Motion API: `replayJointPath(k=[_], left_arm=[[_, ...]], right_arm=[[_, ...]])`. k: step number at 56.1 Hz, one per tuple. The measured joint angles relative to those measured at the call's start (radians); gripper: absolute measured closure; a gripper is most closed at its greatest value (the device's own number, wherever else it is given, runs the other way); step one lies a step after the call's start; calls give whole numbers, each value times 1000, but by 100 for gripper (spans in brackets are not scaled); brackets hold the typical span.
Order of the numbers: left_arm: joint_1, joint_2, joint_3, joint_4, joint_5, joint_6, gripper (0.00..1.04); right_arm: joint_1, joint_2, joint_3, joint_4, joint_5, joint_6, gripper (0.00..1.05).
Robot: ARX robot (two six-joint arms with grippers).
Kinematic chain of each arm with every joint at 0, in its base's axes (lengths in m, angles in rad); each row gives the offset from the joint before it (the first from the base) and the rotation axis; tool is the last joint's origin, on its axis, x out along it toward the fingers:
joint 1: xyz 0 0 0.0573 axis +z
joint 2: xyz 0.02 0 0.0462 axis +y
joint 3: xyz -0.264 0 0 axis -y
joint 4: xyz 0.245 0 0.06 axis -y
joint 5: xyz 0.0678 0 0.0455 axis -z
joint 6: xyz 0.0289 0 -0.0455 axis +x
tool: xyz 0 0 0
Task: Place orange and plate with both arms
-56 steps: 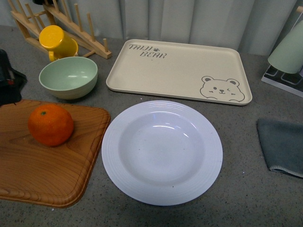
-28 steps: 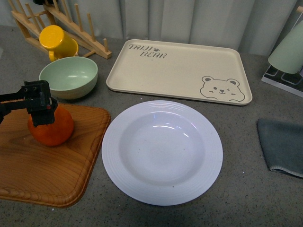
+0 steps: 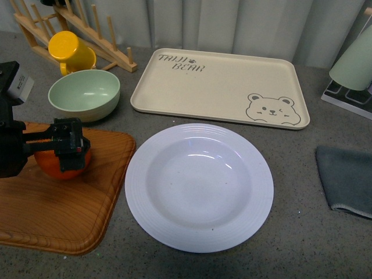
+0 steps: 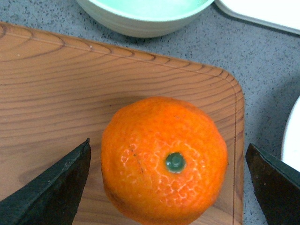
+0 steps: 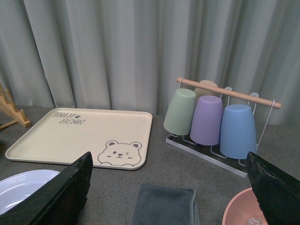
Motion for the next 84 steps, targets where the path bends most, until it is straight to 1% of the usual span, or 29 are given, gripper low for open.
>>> replayJointPath(k=[5,6,9,10,13,15,19,26,32,37,44,52,60,72,84], left_arm=[[0,12,3,0,-1,0,7],[0,15,4,0,-2,1,8],[2,20,9,0,-4,0,19],[2,20,10,0,-4,0,24],[2,20,11,0,-3,0,34],[2,20,11,0,-1,0,36],[2,19,11,2,2,-3,38],[-8,6,10,6,0,-13,40],[-37,-44,11,-20,-4,-47,40],[-94,-95,24,-44,-23,-72,40],[-184,-125,59,-58,-25,-114,40],[-299,-101,122,-68,-53,-166,40],[-372,-45,172,-82,-76,-185,40],[-440,22,188,-112,-76,-188,40],[-464,66,190,-110,-88,-191,40]], right_arm=[[0,0,0,0,0,0,9],[0,0,0,0,0,0,9],[0,0,0,0,0,0,9],[0,0,0,0,0,0,9],[0,0,0,0,0,0,9],[0,0,0,0,0,0,9],[0,0,0,0,0,0,9],[0,0,0,0,0,0,9],[0,0,0,0,0,0,9],[0,0,0,0,0,0,9],[0,0,0,0,0,0,9],[0,0,0,0,0,0,9],[0,0,0,0,0,0,9],[0,0,0,0,0,0,9],[0,0,0,0,0,0,9]])
